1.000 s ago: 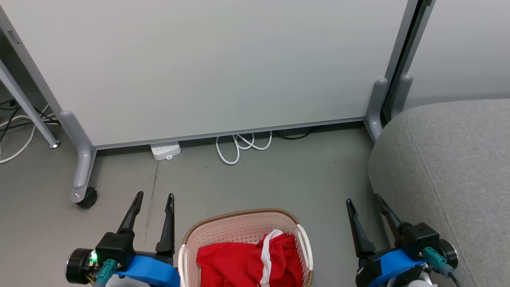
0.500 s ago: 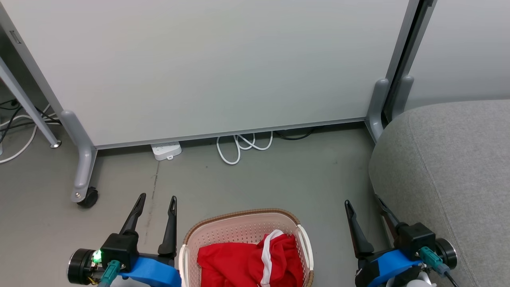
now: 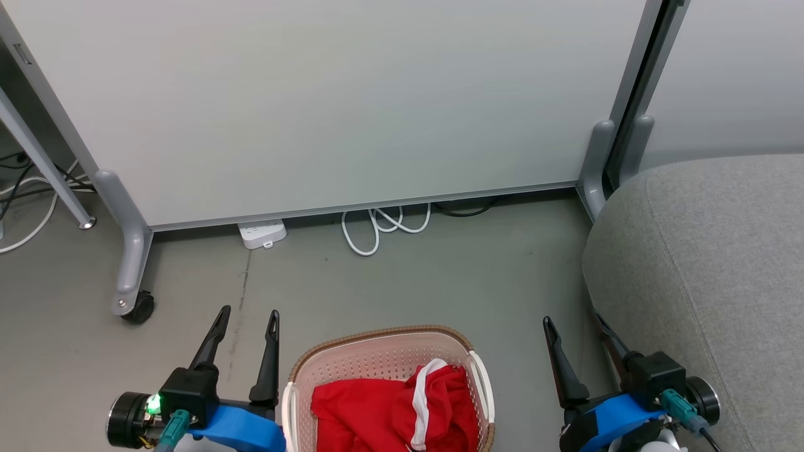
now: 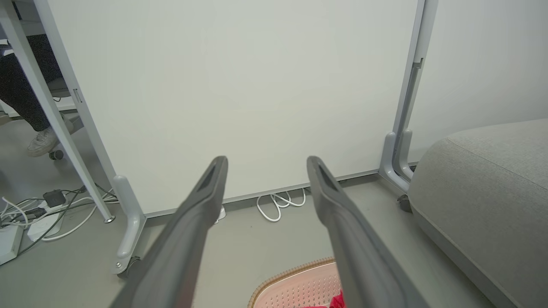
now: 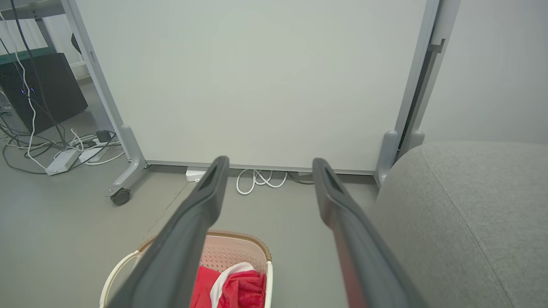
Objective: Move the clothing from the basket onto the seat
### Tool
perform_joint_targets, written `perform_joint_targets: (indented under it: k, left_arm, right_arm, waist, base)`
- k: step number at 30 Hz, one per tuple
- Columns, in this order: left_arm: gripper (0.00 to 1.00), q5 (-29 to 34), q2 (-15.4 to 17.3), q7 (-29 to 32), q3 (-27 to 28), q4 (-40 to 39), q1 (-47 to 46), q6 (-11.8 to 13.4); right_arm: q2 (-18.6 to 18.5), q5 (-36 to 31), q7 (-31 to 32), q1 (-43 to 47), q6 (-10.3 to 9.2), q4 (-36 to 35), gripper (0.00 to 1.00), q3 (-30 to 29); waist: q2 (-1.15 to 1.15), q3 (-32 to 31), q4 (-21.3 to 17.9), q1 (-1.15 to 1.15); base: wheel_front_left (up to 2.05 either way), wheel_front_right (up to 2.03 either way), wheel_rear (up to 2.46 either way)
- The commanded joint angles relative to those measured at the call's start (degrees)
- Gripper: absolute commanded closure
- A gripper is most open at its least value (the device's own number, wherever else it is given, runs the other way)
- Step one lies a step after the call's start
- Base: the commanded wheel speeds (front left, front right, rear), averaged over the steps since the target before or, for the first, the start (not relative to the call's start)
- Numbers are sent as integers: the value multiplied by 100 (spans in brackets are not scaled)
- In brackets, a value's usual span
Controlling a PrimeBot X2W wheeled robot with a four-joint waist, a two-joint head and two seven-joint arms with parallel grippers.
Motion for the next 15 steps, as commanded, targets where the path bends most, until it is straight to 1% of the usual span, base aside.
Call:
perform_joint_targets:
  k: [1,7,15]
  left_arm:
    - [0,20,29,-20,-5,16,-78,-21]
    - [0,137,55,-19,-86,180,-257,-152]
    - [0,275,197,-18,-369,625,-850,-339]
  right_arm:
    - [-23,20,-30,-43,-2,16,0,7]
    - [-23,37,-29,-95,-2,13,0,25]
    - [-23,-36,-28,-299,-2,-80,0,1]
  waist:
    - [0,13,-11,0]
    - [0,131,-110,0]
    - [0,618,-325,0]
  base:
    - [0,0,0]
    - [0,0,0]
    - [0,0,0]
